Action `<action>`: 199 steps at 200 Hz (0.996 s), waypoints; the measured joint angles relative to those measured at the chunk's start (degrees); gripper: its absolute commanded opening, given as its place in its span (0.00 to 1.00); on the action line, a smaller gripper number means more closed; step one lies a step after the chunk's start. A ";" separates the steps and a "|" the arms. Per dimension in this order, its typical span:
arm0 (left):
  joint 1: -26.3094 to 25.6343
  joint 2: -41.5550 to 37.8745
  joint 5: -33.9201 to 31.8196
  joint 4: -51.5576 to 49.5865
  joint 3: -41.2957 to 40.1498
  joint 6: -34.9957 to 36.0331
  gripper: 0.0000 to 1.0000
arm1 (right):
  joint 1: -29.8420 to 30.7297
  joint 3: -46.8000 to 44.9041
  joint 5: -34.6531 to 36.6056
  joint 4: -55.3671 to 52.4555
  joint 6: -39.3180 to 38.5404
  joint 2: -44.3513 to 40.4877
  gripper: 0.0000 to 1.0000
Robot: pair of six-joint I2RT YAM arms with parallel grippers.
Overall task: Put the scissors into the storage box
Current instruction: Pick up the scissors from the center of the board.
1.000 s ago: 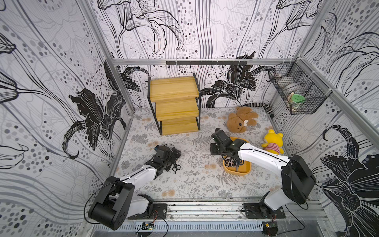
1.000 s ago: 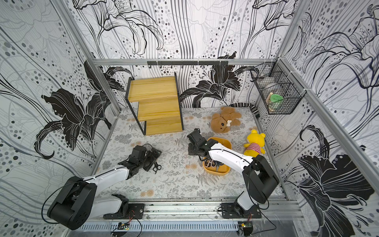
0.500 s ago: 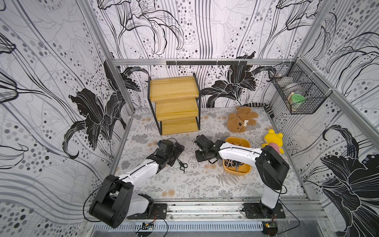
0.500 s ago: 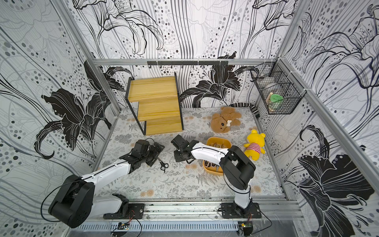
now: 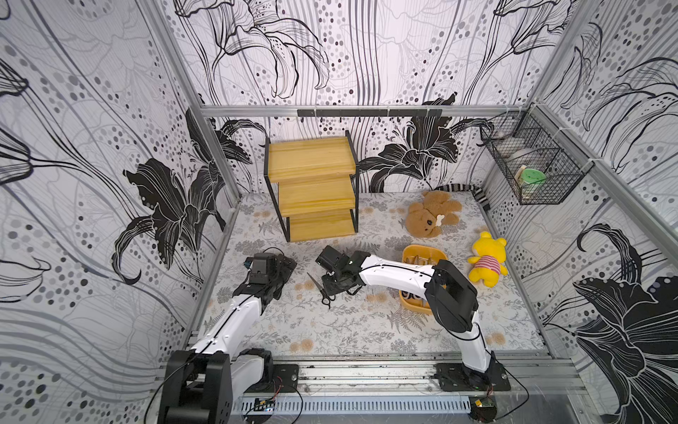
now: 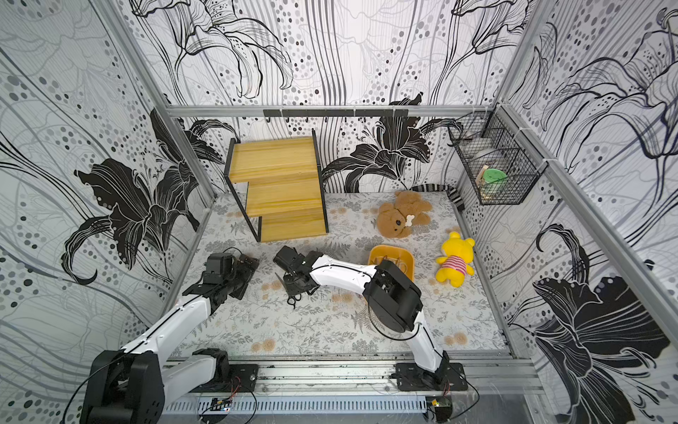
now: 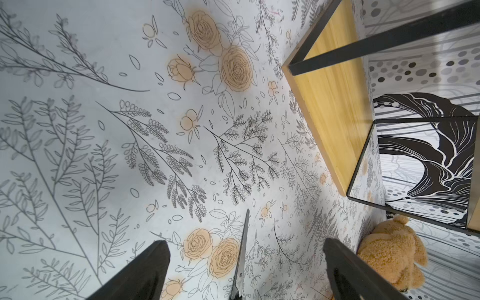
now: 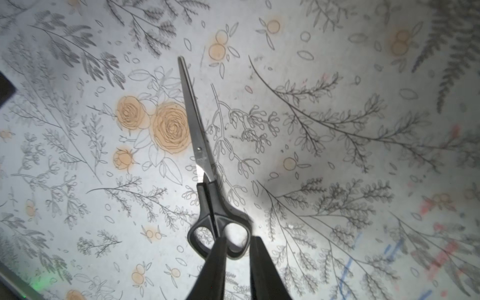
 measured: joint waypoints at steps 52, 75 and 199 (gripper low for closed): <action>0.37 -0.11 0.44 -0.07 -1.44 0.68 0.97 | 0.63 2.01 0.55 -2.67 1.42 2.78 0.22; 0.39 -0.39 0.48 -0.07 -2.25 0.85 0.97 | 0.70 2.01 0.55 -3.10 1.68 3.15 0.22; 0.42 -1.27 0.50 -0.07 -3.23 0.85 0.97 | 1.33 5.46 1.95 -5.81 2.67 6.80 0.19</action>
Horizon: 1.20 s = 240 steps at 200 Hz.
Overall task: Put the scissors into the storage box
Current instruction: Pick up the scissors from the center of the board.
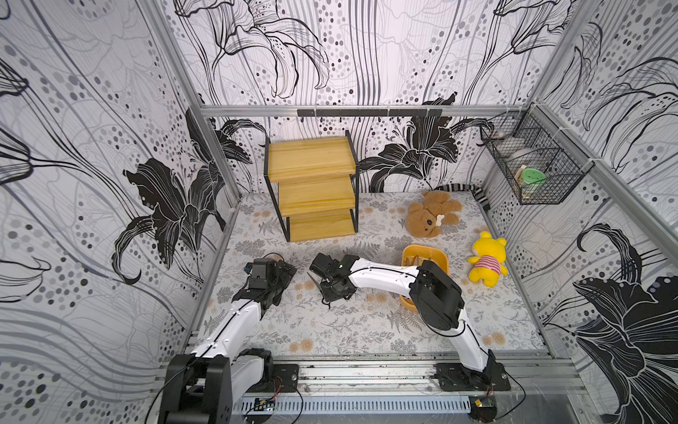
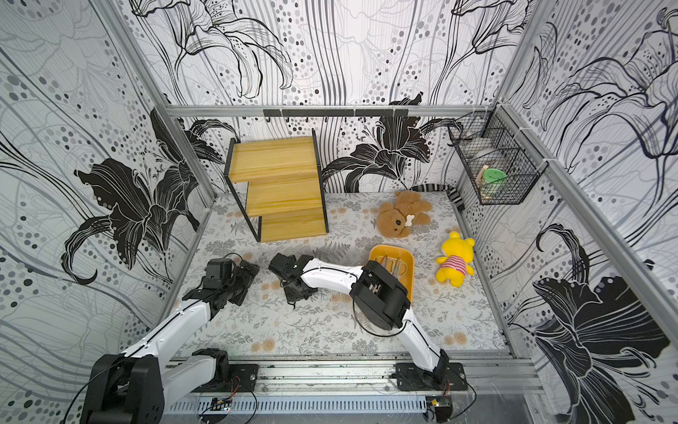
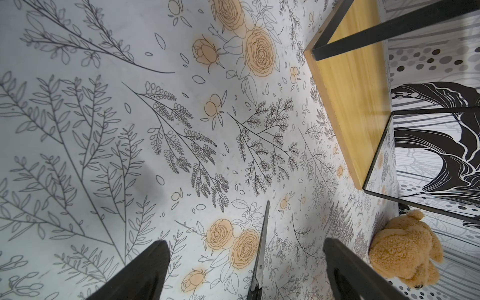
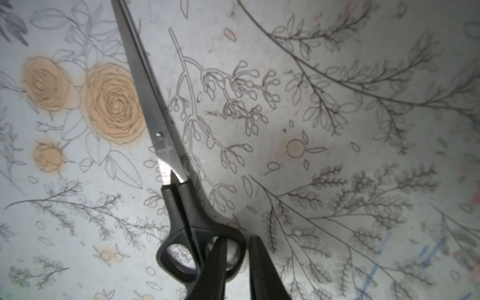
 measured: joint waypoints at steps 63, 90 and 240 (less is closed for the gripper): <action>0.02 -0.09 0.00 -0.04 -0.35 0.13 0.97 | 0.63 5.70 3.82 -5.25 0.28 3.39 0.19; 0.09 -0.68 0.00 -0.07 -0.37 0.17 0.97 | 0.87 7.02 4.63 -6.54 0.28 4.15 0.17; 0.66 -1.70 -0.04 -1.27 -0.24 0.83 0.97 | -0.24 -5.07 5.05 -0.52 1.16 -3.85 0.00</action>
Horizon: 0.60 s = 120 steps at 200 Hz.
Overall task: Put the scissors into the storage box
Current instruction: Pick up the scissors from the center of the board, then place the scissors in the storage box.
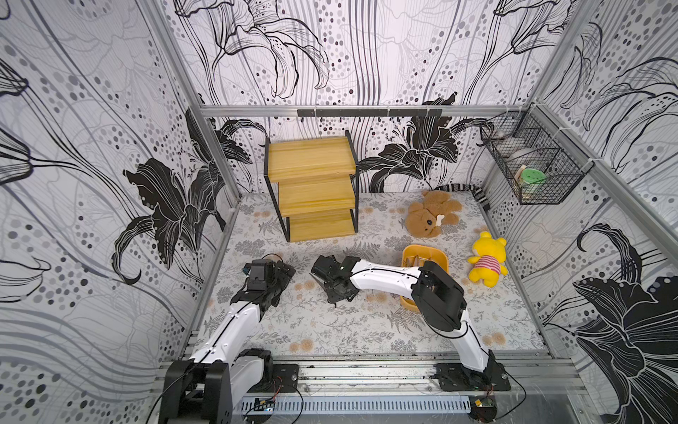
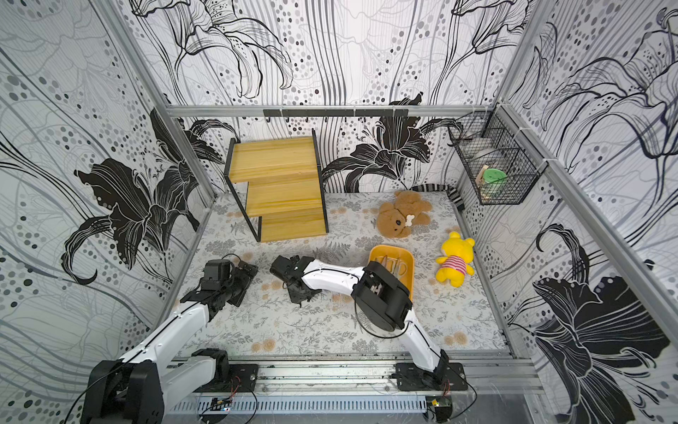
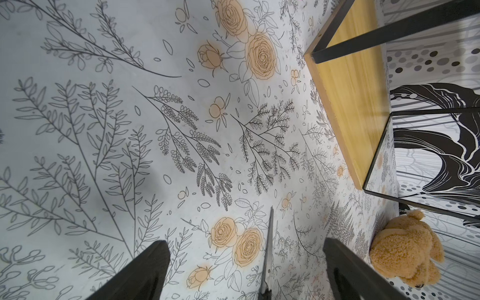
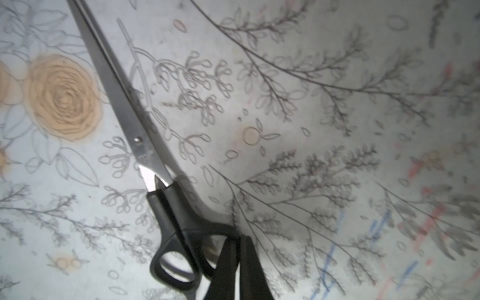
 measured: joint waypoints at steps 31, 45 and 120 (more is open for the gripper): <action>0.00 0.00 0.04 0.02 0.42 0.17 0.97 | -2.62 -6.03 0.48 2.16 1.14 -7.39 0.00; 0.00 0.02 0.28 0.04 0.48 0.20 0.97 | -4.26 -8.98 0.63 3.74 1.66 -11.45 0.00; -0.28 1.70 3.52 1.86 0.52 0.74 0.97 | -17.07 -27.12 3.72 4.92 4.07 -33.94 0.00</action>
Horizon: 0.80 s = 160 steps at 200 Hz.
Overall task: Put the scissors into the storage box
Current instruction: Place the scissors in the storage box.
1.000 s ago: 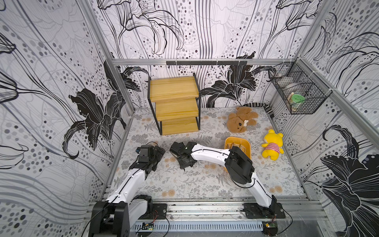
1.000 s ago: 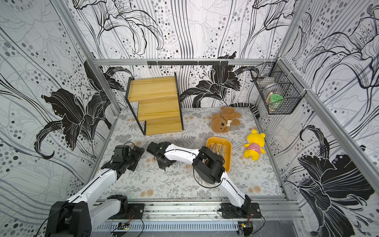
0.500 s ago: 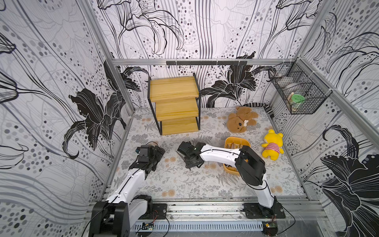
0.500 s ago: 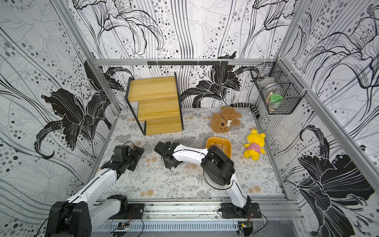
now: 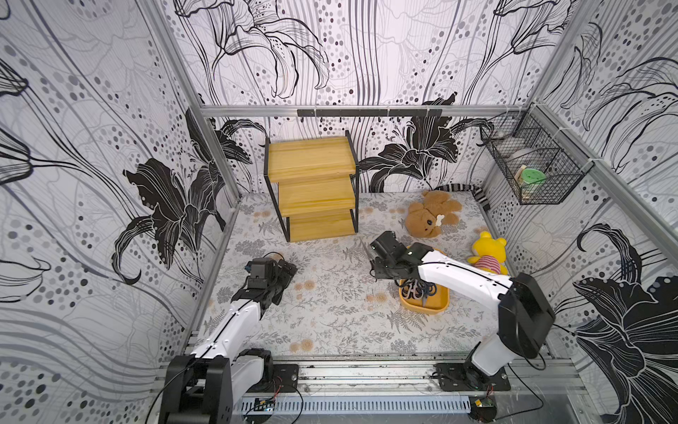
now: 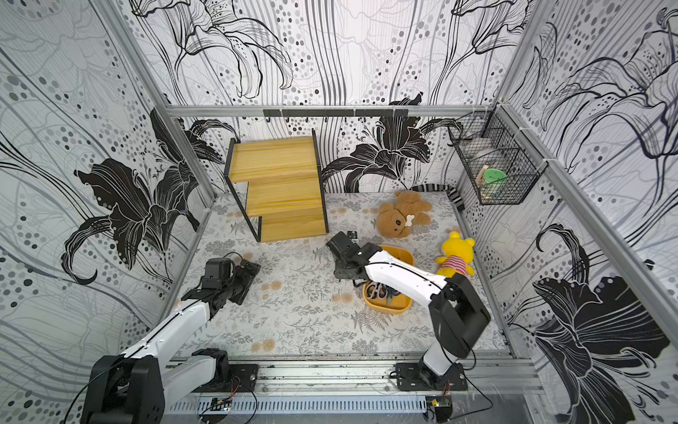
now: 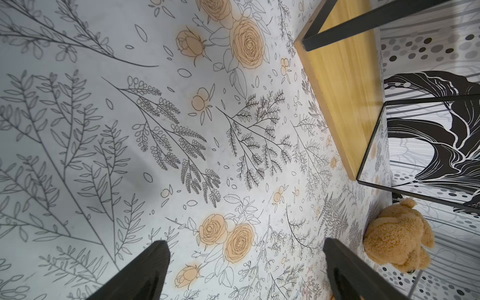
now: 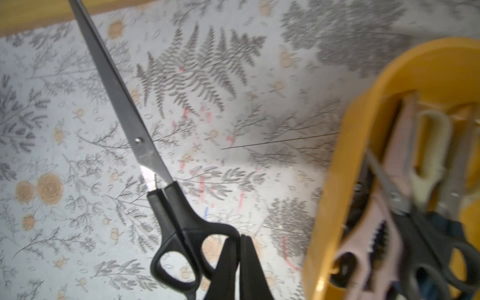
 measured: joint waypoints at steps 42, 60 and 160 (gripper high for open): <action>-4.66 1.77 0.39 1.11 0.72 1.66 0.97 | -12.28 -8.55 1.33 -1.99 -0.61 -13.38 0.00; -8.46 3.43 0.02 1.14 2.51 2.69 0.97 | -16.02 -10.93 1.25 -2.75 -1.62 -16.39 0.00; -25.53 13.60 -6.47 0.72 13.18 7.48 0.97 | -19.26 -22.56 -4.31 -4.28 -3.23 -17.49 0.00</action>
